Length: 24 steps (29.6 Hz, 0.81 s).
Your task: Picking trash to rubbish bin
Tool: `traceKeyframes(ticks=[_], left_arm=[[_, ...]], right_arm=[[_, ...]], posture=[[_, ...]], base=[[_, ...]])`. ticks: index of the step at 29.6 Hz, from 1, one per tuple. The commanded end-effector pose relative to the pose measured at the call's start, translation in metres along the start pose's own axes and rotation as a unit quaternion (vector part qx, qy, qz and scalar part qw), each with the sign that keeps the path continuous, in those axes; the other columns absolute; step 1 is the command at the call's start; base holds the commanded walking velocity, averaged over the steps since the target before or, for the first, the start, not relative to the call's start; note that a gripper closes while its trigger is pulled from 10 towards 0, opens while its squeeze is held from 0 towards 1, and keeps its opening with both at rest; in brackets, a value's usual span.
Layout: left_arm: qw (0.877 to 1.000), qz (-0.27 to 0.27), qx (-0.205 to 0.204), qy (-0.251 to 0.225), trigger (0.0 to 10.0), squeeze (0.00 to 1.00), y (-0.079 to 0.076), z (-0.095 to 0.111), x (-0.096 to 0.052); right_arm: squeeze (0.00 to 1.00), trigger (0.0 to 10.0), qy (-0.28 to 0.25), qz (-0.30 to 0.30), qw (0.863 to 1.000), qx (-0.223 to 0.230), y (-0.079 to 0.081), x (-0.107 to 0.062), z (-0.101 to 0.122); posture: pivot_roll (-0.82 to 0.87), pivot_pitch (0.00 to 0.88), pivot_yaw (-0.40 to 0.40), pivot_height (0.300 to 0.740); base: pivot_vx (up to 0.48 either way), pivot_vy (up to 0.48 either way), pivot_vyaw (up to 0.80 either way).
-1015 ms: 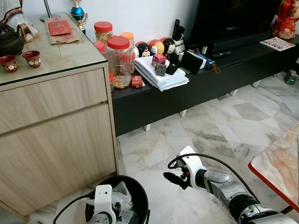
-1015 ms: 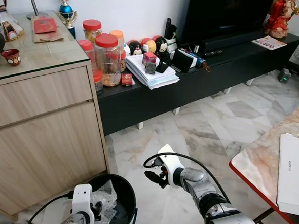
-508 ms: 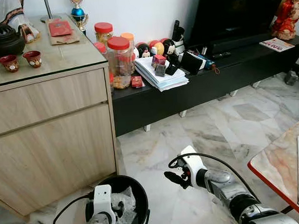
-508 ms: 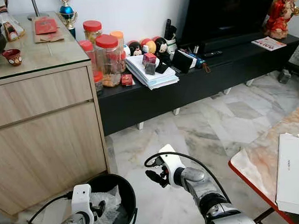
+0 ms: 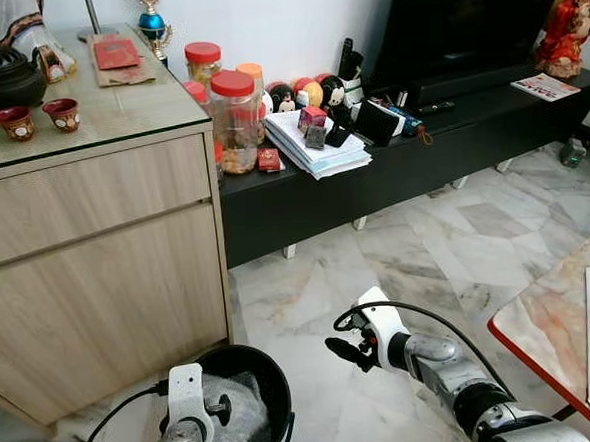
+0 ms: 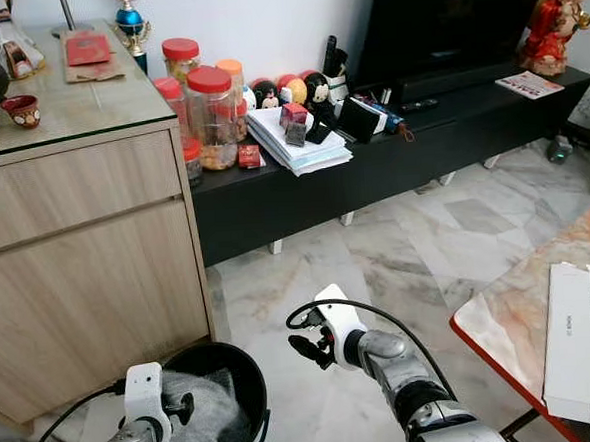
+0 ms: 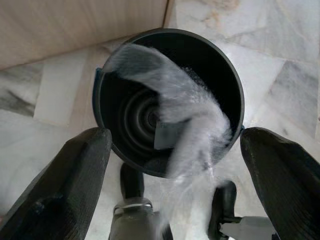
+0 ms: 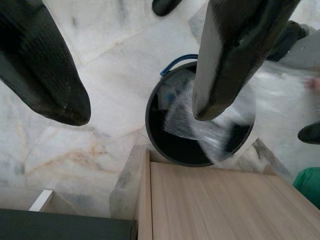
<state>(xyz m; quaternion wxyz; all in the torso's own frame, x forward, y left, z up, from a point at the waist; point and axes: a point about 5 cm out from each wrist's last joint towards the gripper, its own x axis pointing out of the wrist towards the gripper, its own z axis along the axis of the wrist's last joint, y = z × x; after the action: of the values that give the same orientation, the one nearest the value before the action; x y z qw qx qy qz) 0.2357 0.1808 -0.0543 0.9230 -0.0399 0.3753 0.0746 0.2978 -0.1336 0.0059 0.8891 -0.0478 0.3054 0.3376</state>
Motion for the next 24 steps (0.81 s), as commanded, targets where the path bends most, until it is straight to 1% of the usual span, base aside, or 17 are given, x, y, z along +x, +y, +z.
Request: traceKeyframes(ticks=[1, 5, 6, 8, 9, 10, 13, 14, 15, 16, 18, 19, 24], left_arm=[[1.0, 0.008, -0.022, 0.011, 10.0, 1.0, 0.0, -0.003, 0.0], [0.999, 0.016, -0.035, 0.011, 10.0, 1.0, 0.002, -0.002, 0.0], [0.999, 0.016, -0.033, 0.009, 10.0, 0.0, 0.002, -0.001, 0.0], [0.999, 0.017, -0.029, 0.008, 10.0, 0.0, 0.002, -0.001, 0.0], [1.0, 0.019, -0.018, 0.008, 10.0, 0.0, 0.003, -0.001, 0.0], [1.0, 0.019, -0.013, 0.008, 10.0, 0.0, 0.003, -0.001, 0.0], [0.999, 0.026, 0.04, 0.008, 10.0, 0.0, 0.003, -0.006, -0.001], [0.999, 0.026, 0.04, 0.008, 10.0, 0.0, 0.003, -0.006, -0.001], [0.998, 0.027, 0.05, 0.007, 10.0, 0.0, 0.003, -0.007, -0.002], [0.997, 0.03, 0.071, 0.007, 10.0, 0.0, 0.002, -0.013, -0.003], [0.997, 0.032, 0.072, 0.01, 10.0, 0.0, 0.003, -0.019, -0.005], [0.997, 0.033, 0.071, 0.011, 10.0, 0.0, 0.003, -0.021, -0.006], [0.995, 0.051, 0.079, 0.029, 10.0, 0.0, 0.008, -0.036, -0.01]], right_arm=[[0.0, 10.0, -0.011, -0.012, 1.0, -0.004, -0.006, -0.003, 0.007], [0.0, 10.0, -0.012, -0.012, 1.0, -0.005, -0.006, -0.002, 0.008], [0.0, 10.0, -0.013, -0.016, 1.0, -0.005, -0.007, -0.003, 0.008], [0.0, 10.0, -0.015, -0.026, 1.0, -0.003, -0.009, -0.003, 0.008], [0.0, 10.0, -0.015, -0.046, 0.999, 0.0, -0.012, -0.005, 0.007], [0.0, 10.0, -0.015, -0.053, 0.998, 0.001, -0.013, -0.005, 0.006], [0.0, 10.0, -0.013, -0.1, 0.995, 0.021, -0.021, -0.011, -0.004], [0.0, 10.0, -0.013, -0.1, 0.995, 0.021, -0.021, -0.011, -0.004], [0.0, 10.0, -0.01, -0.111, 0.994, 0.022, -0.023, -0.013, -0.007], [0.0, 10.0, 0.0, -0.144, 0.989, 0.044, -0.028, -0.019, -0.02], [0.0, 10.0, 0.007, -0.174, 0.982, 0.069, -0.032, -0.026, -0.033], [0.0, 10.0, 0.009, -0.182, 0.98, 0.075, -0.033, -0.028, -0.037], [0.0, 10.0, 0.032, -0.255, 0.955, 0.148, -0.038, -0.045, -0.073]], posture=[[-0.1, 0.023, -0.161, 0.74], [-0.1, 0.017, -0.159, 0.74], [-0.1, 0.017, -0.159, 0.74], [-0.1, 0.017, -0.159, 0.74], [-0.1, 0.017, -0.159, 0.74], [-0.1, 0.017, -0.159, 0.74], [-0.1, 0.017, -0.159, 0.74], [-0.1, 0.017, -0.159, 0.74], [-0.1, 0.017, -0.159, 0.74], [-0.1, 0.011, -0.159, 0.74], [-0.1, 0.011, -0.159, 0.74], [-0.1, 0.011, -0.159, 0.74], [-0.1, 0.011, -0.159, 0.74]], base=[[0.0, 0.0, 0.0], [0.0, 0.0, 0.0], [0.0, 0.0, 0.0], [0.0, 0.0, 0.0], [0.0, 0.0, 0.0], [0.0, 0.0, 0.0], [0.0, 0.0, 0.0], [0.0, 0.0, 0.0], [0.0, 0.0, 0.0], [0.0, 0.0, 0.0], [0.0, 0.0, 0.0], [0.0, 0.0, 0.0], [0.0, 0.0, 0.0]])
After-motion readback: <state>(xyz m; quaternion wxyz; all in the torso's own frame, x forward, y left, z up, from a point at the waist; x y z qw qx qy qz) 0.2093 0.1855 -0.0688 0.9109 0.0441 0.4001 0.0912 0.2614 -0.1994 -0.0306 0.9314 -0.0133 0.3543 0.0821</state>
